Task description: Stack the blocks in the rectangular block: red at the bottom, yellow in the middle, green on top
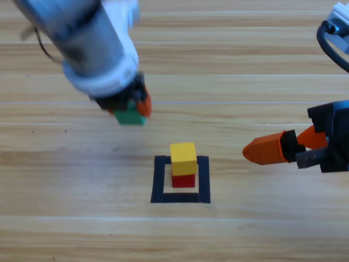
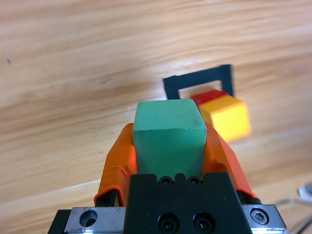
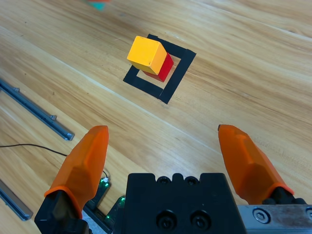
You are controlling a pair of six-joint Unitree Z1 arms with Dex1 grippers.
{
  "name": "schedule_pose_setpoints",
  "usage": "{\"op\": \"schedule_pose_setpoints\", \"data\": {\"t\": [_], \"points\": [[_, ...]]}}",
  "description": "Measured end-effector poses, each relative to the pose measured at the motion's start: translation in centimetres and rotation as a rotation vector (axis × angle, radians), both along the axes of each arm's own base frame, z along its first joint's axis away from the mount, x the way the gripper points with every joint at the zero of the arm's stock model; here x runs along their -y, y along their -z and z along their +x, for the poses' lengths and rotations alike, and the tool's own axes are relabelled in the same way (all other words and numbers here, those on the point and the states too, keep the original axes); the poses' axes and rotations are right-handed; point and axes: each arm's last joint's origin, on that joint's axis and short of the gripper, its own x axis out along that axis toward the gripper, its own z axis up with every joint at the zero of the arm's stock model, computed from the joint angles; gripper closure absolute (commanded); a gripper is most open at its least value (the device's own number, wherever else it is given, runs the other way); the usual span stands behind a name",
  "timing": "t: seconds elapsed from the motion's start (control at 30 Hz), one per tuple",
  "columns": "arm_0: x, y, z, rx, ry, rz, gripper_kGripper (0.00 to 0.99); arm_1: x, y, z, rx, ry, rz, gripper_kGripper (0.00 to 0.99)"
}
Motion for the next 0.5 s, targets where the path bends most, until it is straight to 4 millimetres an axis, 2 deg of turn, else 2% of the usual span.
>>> {"op": "schedule_pose_setpoints", "data": {"t": [0.1, 0.23, 0.3, 0.37, 0.5], "points": [[-1.1, -2.6, -1.2, 0.057, 0.082, -0.024, 0.795, 0.0, 0.0, 0.0, 0.0, 0.0, 0.0, 0.0], [-1.4, -4.3, -1.9, 0.097, 0.15, -0.043, 0.794, 0.0, 0.0, 0.0, 0.0, 0.0, 0.0, 0.0], [-0.5, -4.5, -1.9, 0.095, 0.181, -0.036, 0.794, 0.0, 0.0, 0.0, 0.0, 0.0, 0.0, 0.0], [1.2, -4.3, -1.5, 0.085, 0.209, -0.027, 0.794, 0.0, 0.0, 0.0, 0.001, 0.001, -0.001, 0.0], [5.1, -2.2, -0.5, 0.028, 0.262, 0.013, 0.794, 0.0, 0.0, 0.0, 0.006, 0.007, -0.003, 0.0]]}}
